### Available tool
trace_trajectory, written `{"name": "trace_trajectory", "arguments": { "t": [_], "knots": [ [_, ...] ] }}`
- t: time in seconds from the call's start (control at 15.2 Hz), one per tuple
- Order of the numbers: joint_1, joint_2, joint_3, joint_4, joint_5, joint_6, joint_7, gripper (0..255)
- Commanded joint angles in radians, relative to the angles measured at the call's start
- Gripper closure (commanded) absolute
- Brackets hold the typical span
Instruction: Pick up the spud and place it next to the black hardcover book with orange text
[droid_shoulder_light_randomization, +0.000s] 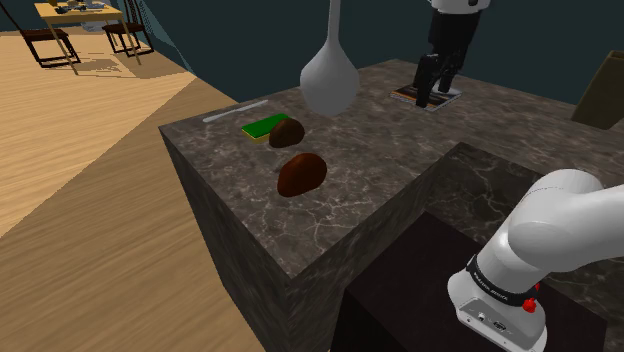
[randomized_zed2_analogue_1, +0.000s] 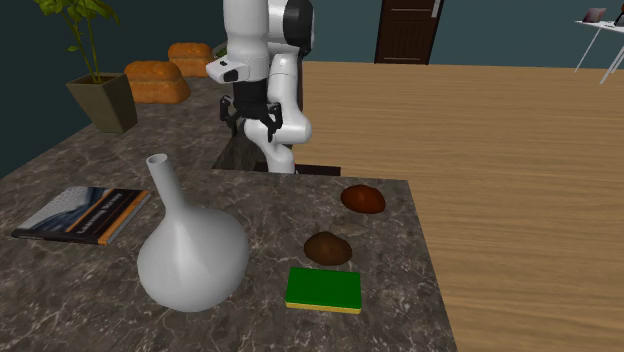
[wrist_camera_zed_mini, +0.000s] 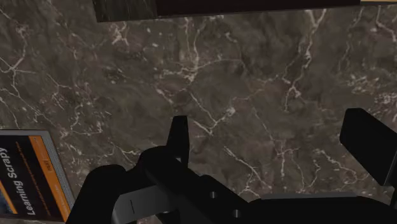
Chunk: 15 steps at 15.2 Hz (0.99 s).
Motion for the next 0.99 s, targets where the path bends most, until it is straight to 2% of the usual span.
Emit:
{"name": "trace_trajectory", "arguments": {
  "t": [0.0,0.46,0.92],
  "knots": [
    [0.000,0.000,0.000,0.000,0.000,0.000,0.000,0],
    [-0.061,-0.047,0.203,-0.108,0.178,0.164,0.450,0],
    [-0.163,0.029,0.441,-0.099,0.300,0.363,0.891,0]
  ]
}}
